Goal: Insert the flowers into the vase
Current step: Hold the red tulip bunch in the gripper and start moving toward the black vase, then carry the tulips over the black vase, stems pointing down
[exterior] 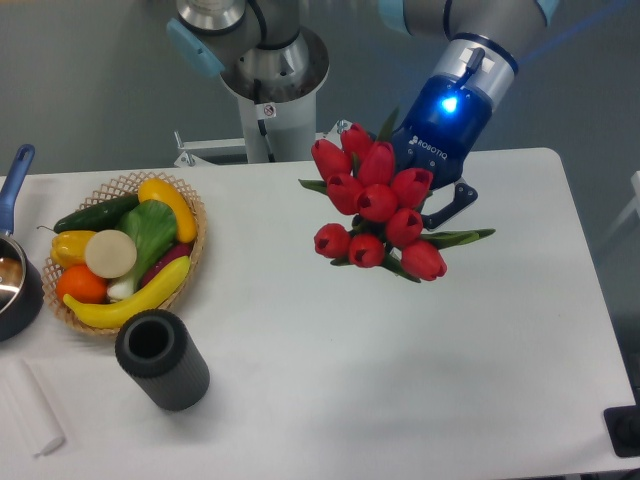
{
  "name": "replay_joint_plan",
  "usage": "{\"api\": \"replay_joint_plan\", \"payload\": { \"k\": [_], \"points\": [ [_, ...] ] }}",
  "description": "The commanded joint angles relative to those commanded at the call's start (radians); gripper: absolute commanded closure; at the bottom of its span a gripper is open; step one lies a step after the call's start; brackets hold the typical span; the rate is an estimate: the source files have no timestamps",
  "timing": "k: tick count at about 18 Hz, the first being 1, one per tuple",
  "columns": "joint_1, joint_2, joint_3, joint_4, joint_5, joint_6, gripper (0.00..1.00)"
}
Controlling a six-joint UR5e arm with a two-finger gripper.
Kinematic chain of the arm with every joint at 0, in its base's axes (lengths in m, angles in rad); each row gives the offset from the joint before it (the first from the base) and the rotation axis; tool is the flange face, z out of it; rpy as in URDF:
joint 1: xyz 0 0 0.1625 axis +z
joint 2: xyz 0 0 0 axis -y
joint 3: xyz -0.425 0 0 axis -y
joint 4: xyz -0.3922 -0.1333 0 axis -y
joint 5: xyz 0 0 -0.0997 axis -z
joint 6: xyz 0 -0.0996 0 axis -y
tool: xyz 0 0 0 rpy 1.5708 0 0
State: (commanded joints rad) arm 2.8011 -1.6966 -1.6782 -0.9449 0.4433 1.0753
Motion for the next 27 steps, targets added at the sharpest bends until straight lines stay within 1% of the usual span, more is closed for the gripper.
{"api": "replay_joint_plan", "payload": {
  "k": [1, 4, 7, 9, 10, 13, 16, 17, 19, 21, 23, 25, 27],
  "points": [
    [-0.002, 0.0, 0.003, 0.002, 0.0, 0.0, 0.61],
    [-0.008, -0.012, 0.052, 0.005, -0.003, -0.015, 0.61],
    [-0.012, -0.011, 0.019, 0.012, 0.0, -0.012, 0.61],
    [-0.015, -0.012, 0.017, 0.024, -0.011, -0.012, 0.61],
    [-0.021, -0.014, 0.026, 0.04, -0.014, -0.015, 0.61],
    [-0.075, -0.029, 0.031, 0.067, -0.017, -0.015, 0.61],
    [-0.135, -0.032, 0.023, 0.1, -0.024, -0.017, 0.61],
    [-0.156, -0.038, 0.018, 0.103, -0.037, -0.012, 0.61],
    [-0.19, -0.063, 0.012, 0.127, -0.092, -0.012, 0.61],
    [-0.202, -0.067, -0.003, 0.129, -0.176, -0.012, 0.61],
    [-0.216, -0.078, -0.003, 0.129, -0.221, -0.011, 0.61],
    [-0.262, -0.089, -0.002, 0.129, -0.238, -0.011, 0.61],
    [-0.288, -0.095, 0.002, 0.127, -0.241, -0.012, 0.61]
  ]
}}
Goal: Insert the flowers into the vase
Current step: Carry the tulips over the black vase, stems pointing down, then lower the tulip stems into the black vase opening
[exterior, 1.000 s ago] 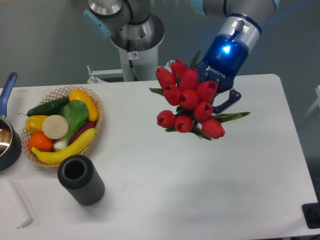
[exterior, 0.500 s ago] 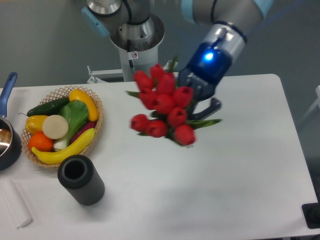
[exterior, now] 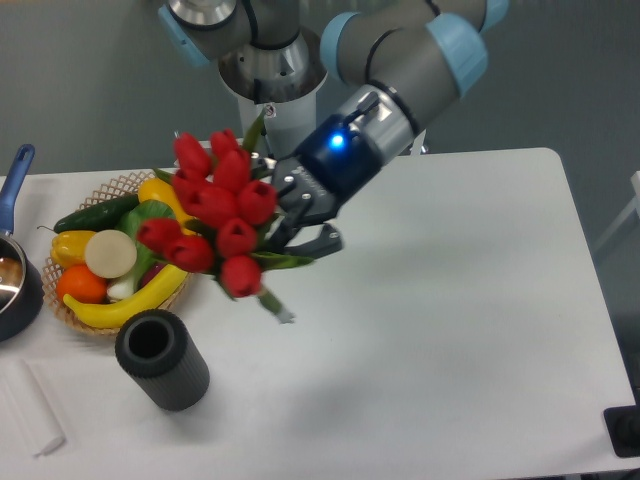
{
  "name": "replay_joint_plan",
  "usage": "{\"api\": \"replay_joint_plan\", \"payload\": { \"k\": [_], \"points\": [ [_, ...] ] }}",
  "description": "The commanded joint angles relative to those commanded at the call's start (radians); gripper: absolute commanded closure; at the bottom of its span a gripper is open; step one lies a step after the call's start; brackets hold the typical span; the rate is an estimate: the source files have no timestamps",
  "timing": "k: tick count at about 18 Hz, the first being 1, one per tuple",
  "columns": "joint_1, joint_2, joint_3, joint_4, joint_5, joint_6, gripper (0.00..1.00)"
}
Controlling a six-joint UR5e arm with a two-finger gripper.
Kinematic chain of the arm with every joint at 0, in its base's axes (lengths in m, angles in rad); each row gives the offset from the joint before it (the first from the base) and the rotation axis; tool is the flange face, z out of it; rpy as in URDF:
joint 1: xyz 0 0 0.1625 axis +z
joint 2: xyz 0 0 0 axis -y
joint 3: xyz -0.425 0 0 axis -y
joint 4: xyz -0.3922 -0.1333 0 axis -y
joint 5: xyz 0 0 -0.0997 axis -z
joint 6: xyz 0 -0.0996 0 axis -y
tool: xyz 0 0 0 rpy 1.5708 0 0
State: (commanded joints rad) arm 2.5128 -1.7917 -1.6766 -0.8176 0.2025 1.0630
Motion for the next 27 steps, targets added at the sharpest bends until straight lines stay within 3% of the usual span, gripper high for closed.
{"api": "replay_joint_plan", "payload": {
  "k": [4, 18, 27],
  "points": [
    [-0.073, -0.038, 0.011, 0.009, -0.017, 0.002, 0.61],
    [-0.124, -0.091, 0.037, 0.012, -0.078, 0.0, 0.61],
    [-0.146, -0.109, 0.017, 0.012, -0.08, 0.0, 0.6]
  ]
}}
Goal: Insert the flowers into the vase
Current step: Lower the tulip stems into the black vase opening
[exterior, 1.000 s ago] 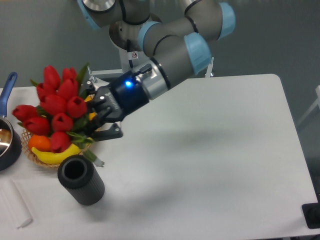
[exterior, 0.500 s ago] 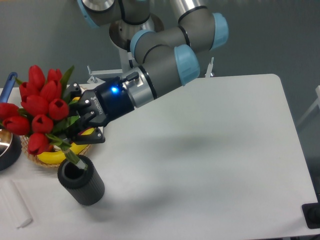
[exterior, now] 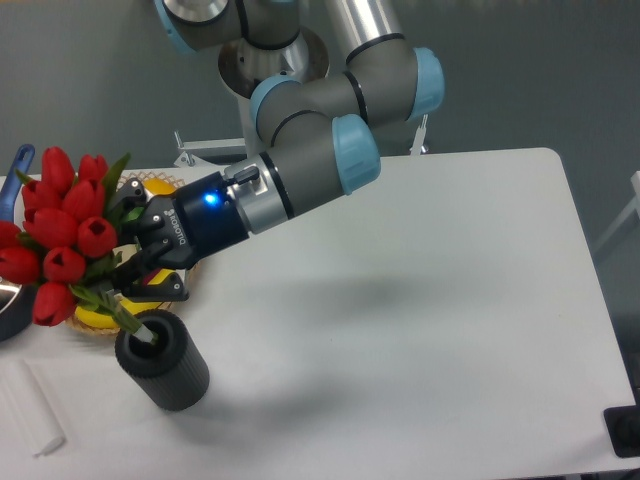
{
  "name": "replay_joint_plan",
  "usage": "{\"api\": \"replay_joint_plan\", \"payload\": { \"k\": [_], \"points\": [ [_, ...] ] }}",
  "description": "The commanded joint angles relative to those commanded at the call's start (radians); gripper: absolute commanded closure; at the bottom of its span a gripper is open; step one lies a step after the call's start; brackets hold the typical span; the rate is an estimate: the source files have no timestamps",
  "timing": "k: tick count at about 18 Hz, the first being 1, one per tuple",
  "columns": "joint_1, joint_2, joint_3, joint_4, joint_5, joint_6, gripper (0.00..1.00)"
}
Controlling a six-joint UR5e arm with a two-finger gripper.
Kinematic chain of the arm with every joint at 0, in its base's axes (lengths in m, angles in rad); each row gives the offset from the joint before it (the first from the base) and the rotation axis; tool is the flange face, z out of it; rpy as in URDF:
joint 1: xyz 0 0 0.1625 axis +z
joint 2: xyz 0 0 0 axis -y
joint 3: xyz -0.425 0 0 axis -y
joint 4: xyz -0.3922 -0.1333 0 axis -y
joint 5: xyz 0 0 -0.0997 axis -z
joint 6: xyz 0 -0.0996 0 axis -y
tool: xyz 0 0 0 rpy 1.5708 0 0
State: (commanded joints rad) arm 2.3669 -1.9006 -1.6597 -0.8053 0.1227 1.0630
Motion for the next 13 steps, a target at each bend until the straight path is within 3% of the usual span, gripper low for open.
{"api": "replay_joint_plan", "payload": {
  "k": [13],
  "points": [
    [0.009, -0.067, -0.055, 0.003, 0.02, 0.048, 0.59]
  ]
}}
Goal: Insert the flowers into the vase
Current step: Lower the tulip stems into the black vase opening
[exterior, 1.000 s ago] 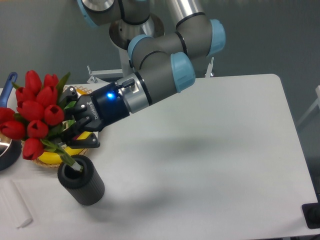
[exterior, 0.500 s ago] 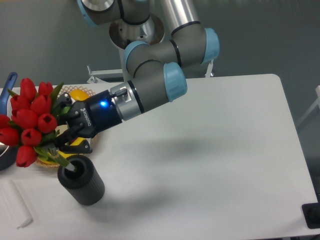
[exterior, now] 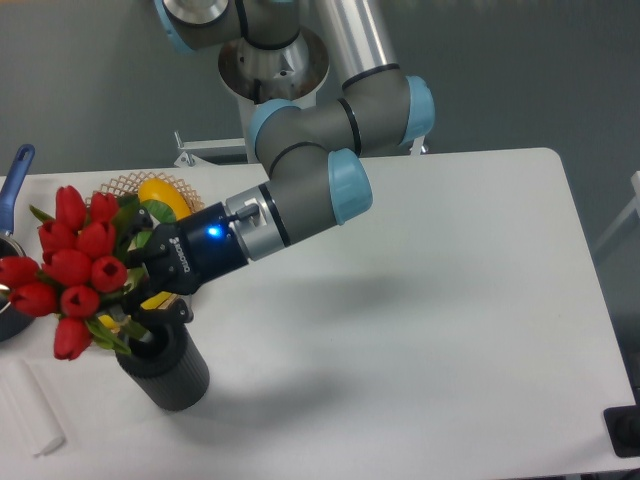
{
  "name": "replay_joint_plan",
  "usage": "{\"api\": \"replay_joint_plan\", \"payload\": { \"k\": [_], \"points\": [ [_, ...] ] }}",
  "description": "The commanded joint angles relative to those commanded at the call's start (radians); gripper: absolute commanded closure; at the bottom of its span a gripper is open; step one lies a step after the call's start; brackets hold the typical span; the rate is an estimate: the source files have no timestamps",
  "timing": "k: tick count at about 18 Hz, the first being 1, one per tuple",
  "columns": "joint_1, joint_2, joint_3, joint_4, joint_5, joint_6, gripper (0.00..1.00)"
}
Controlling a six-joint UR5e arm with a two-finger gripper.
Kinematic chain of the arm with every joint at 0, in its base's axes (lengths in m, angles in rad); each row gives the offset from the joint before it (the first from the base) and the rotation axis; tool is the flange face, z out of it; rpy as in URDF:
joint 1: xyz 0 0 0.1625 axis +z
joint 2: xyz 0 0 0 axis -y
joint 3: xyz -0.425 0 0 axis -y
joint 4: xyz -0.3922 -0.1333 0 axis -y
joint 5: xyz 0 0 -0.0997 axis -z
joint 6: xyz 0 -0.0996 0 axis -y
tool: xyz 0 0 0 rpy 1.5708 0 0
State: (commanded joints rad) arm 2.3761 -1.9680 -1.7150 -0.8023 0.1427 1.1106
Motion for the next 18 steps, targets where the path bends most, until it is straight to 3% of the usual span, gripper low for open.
{"api": "replay_joint_plan", "payload": {
  "k": [6, 18],
  "points": [
    [0.012, -0.055, -0.002, 0.009, 0.023, 0.058, 0.58],
    [0.012, -0.066, -0.003, 0.009, 0.095, 0.069, 0.53]
  ]
}}
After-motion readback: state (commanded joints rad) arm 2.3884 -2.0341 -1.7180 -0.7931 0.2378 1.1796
